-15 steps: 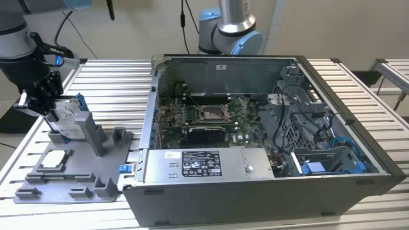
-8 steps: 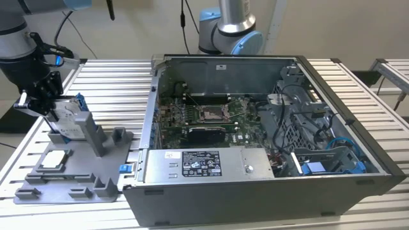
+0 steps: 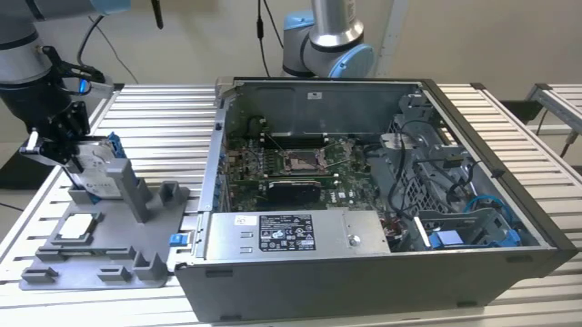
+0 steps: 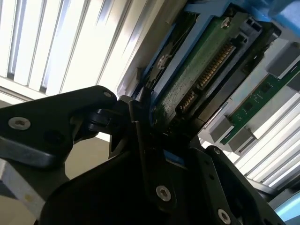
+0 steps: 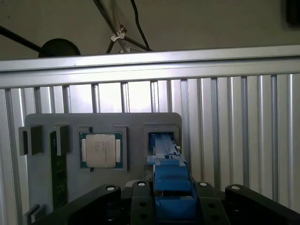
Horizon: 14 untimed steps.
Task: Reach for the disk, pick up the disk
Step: 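Pick up the disk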
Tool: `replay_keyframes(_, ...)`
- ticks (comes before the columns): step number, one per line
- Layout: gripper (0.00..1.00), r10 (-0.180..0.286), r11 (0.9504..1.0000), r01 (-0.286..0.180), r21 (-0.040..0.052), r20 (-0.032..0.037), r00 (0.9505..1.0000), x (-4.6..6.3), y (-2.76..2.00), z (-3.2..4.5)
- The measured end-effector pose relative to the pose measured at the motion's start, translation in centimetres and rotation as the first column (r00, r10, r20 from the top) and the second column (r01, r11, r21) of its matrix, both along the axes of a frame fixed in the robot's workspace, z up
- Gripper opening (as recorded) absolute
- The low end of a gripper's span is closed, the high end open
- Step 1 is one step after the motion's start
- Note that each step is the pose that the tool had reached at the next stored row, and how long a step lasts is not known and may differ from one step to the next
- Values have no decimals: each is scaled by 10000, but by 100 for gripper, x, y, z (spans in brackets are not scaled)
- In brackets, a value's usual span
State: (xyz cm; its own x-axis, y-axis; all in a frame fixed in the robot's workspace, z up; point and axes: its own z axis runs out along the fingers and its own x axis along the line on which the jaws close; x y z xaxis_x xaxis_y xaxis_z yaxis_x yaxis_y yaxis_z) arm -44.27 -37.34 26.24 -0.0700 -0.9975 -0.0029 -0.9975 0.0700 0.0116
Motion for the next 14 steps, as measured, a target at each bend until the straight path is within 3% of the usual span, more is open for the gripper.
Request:
replay_keyframes(6, 0, -1, 10000, 1, -1, -2, 10000, 0, 0, 31)
replay_keyframes(14, 0, 0, 10000, 0, -1, -1, 10000, 0, 0, 161)
